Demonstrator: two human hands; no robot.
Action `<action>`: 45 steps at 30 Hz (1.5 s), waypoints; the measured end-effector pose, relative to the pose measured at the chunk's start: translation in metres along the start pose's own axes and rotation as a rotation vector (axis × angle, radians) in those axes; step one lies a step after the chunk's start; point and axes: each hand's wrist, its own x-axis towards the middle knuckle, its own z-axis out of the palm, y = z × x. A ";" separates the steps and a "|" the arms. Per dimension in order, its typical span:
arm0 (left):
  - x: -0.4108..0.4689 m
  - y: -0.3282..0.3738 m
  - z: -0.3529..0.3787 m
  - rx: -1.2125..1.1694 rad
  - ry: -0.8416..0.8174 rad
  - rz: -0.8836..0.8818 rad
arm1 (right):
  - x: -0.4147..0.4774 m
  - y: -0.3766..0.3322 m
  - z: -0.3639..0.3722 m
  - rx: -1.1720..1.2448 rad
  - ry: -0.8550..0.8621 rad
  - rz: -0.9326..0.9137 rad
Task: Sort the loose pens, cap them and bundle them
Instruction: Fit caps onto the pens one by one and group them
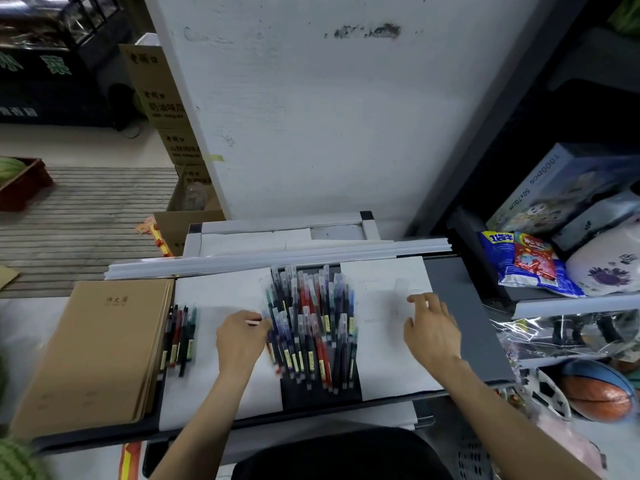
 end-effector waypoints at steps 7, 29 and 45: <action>-0.001 -0.003 0.006 0.063 -0.012 0.055 | 0.020 0.022 -0.001 -0.039 -0.088 0.058; 0.019 -0.051 -0.078 0.635 0.139 0.098 | 0.009 -0.004 -0.012 0.522 0.099 0.096; -0.087 0.059 -0.034 -0.122 -0.401 0.301 | -0.032 -0.082 -0.045 1.670 -0.523 0.529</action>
